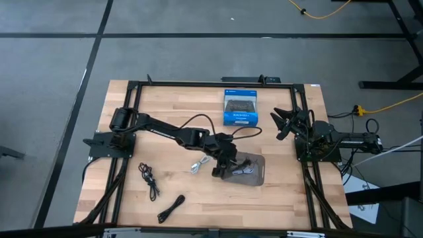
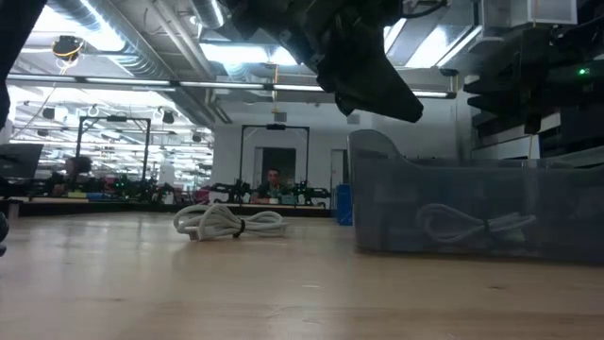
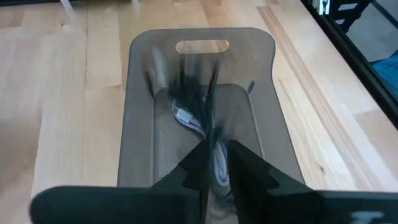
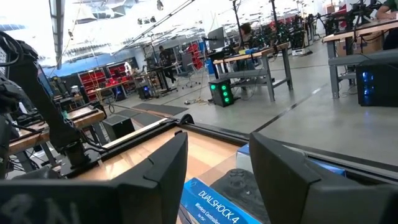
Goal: Pick and place USB-C Cables
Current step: Put the top black charger cable into the black bin, then put the white charger cable into the black bin
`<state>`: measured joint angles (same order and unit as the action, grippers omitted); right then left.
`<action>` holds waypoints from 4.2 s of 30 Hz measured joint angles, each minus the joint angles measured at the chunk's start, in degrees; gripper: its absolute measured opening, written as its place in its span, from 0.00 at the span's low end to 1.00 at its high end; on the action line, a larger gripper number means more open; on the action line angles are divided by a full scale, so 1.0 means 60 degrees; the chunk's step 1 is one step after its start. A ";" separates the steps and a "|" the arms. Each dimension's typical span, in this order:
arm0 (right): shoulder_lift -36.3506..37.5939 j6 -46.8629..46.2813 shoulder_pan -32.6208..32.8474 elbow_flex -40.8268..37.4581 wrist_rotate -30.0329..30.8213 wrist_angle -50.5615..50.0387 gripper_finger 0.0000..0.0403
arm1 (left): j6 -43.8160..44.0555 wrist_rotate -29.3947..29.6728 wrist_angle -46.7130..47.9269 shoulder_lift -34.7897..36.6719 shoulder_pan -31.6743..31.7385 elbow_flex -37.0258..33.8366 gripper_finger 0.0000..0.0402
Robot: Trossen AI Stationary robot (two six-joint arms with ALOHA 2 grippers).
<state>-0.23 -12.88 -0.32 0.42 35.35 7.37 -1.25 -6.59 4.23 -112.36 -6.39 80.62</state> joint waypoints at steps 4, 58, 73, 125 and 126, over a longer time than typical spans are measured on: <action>0.0000 0.0004 -0.0001 0.0001 0.0000 -0.0003 0.44 | 0.0178 0.0010 0.0007 0.0000 0.0004 0.0000 0.16; -0.0017 -0.0069 0.0001 -0.0003 -0.0112 -0.0397 0.44 | 0.9210 0.1907 0.7684 0.1142 -0.0814 -0.0015 0.15; -0.0069 -0.0605 0.0015 -0.0003 -0.0428 -0.0418 0.44 | 0.9465 0.2001 0.7174 -0.0207 -0.1236 -0.0015 0.15; -0.0062 -0.0561 0.0015 0.0001 -0.0430 -0.0422 0.44 | 0.5904 0.3449 0.9461 -0.0444 -0.2008 0.3407 0.12; -0.0062 -0.0559 0.0015 0.0001 -0.0430 -0.0418 0.44 | 0.5929 0.3344 0.9483 -0.0452 -0.2016 0.3331 0.14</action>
<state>-0.60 -16.24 -0.23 0.43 32.77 4.86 34.32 13.47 61.13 -115.07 -18.49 100.61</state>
